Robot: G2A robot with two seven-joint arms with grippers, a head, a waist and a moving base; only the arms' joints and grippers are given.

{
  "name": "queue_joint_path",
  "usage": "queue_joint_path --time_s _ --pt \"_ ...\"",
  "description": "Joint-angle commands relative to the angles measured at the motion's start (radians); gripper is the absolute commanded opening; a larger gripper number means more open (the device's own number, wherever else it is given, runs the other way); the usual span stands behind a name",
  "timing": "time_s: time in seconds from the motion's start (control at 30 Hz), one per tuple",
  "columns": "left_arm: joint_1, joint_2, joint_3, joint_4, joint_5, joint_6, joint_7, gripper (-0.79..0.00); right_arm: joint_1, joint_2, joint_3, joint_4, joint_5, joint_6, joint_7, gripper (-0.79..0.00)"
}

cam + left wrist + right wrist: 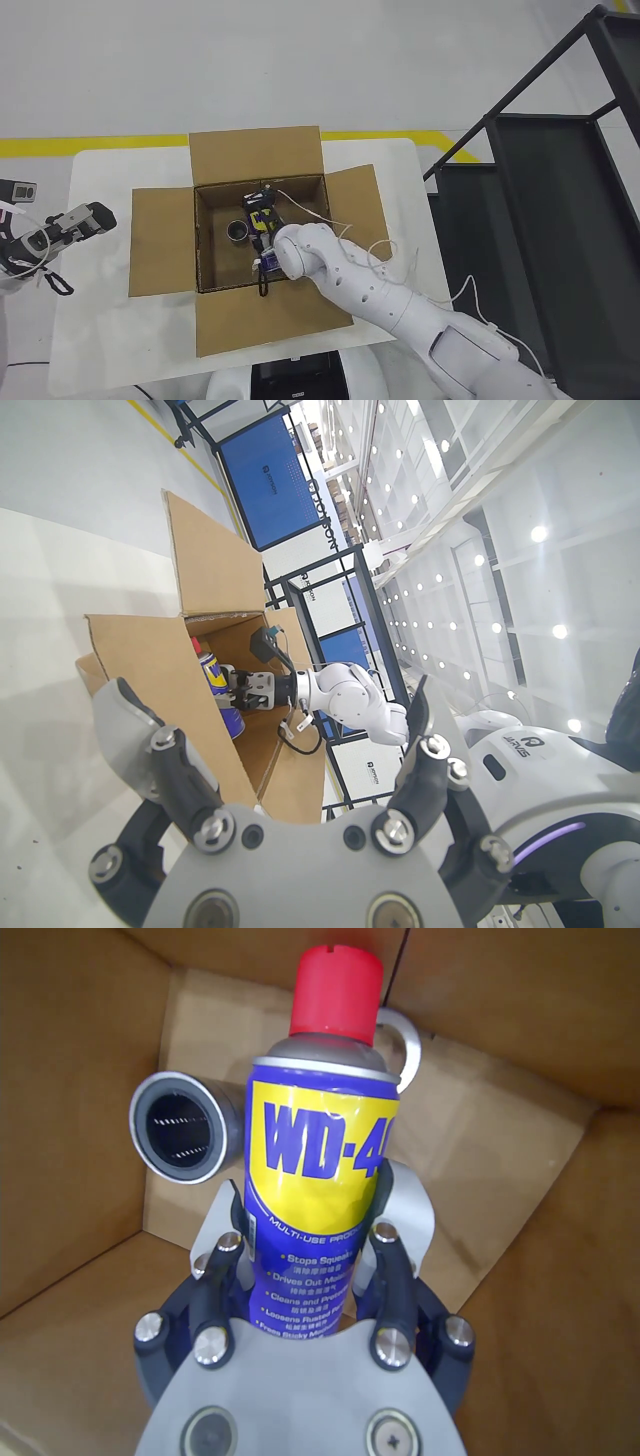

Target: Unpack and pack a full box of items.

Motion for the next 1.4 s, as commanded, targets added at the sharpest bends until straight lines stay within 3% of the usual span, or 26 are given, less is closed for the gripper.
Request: queue_joint_path --time_s 0.0,0.4,0.57,0.9,1.37 --pt "0.0 0.0 0.0 0.0 0.0 0.0 0.0 0.0 -0.014 0.007 0.023 -0.038 -0.009 -0.001 -0.005 -0.785" --pt "0.0 0.0 0.0 0.0 0.0 0.0 0.0 0.0 -0.188 0.066 0.186 -0.383 -0.1 -0.08 -0.043 -0.785" --pt "0.0 0.0 0.0 0.0 0.0 0.0 0.0 0.0 -0.262 0.076 0.257 -0.459 -0.014 -0.131 -0.112 -0.785" --pt "0.0 0.0 0.0 0.0 0.0 0.0 0.0 0.0 -0.363 0.093 0.341 -0.502 0.047 -0.326 -0.326 -0.785" --pt "0.0 0.0 0.0 0.0 0.0 0.0 0.0 0.0 -0.448 0.116 0.388 -0.58 -0.064 -0.484 -0.493 -0.785"
